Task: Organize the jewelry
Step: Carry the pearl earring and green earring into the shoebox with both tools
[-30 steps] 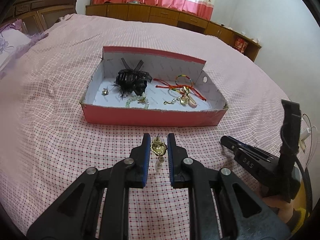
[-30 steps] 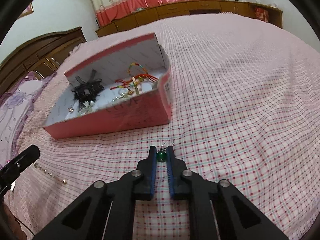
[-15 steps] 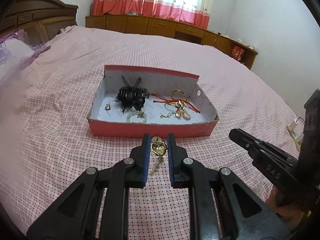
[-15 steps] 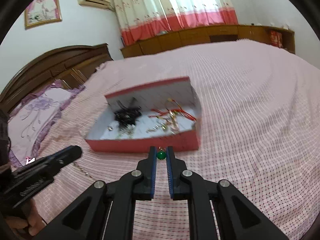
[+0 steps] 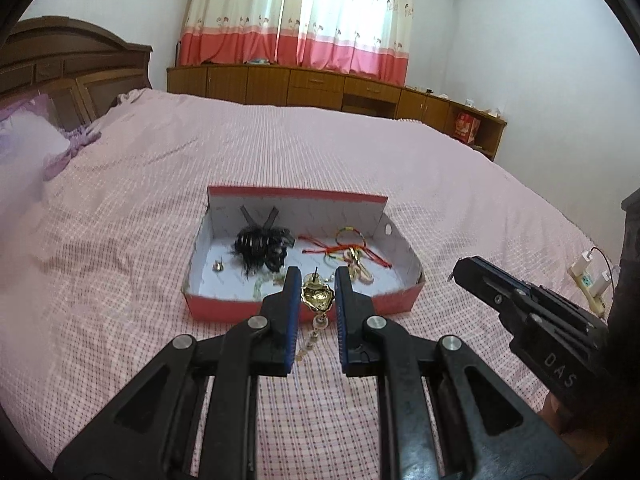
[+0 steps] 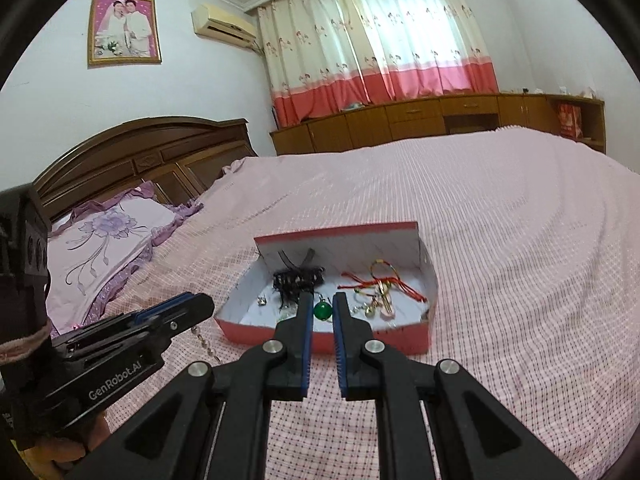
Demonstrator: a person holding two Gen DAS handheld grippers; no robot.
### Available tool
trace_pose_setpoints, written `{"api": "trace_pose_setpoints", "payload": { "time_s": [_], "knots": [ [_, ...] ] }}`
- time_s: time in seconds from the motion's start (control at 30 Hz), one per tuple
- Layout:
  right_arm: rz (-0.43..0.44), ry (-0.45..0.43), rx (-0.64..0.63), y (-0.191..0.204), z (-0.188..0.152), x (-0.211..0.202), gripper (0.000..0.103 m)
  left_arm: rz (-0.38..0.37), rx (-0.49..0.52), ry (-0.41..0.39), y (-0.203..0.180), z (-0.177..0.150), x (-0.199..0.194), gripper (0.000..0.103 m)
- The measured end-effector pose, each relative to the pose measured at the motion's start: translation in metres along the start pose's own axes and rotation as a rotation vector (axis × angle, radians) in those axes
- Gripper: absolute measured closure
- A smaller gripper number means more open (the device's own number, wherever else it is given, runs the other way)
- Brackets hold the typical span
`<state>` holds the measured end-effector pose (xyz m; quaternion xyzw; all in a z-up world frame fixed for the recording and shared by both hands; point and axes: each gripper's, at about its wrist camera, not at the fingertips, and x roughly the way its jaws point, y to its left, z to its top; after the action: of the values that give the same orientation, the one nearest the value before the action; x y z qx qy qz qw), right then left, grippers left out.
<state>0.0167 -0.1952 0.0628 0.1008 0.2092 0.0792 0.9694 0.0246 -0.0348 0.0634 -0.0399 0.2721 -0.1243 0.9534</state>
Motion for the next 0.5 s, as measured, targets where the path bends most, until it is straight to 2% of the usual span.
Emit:
{"api": "trace_pose_setpoints", "payload": {
  "time_s": [0.5],
  "knots": [
    [0.003, -0.023, -0.046, 0.005, 0.016, 0.037, 0.092, -0.003, 0.014, -0.049, 0.006, 0.018, 0.029, 0.095]
  ]
}}
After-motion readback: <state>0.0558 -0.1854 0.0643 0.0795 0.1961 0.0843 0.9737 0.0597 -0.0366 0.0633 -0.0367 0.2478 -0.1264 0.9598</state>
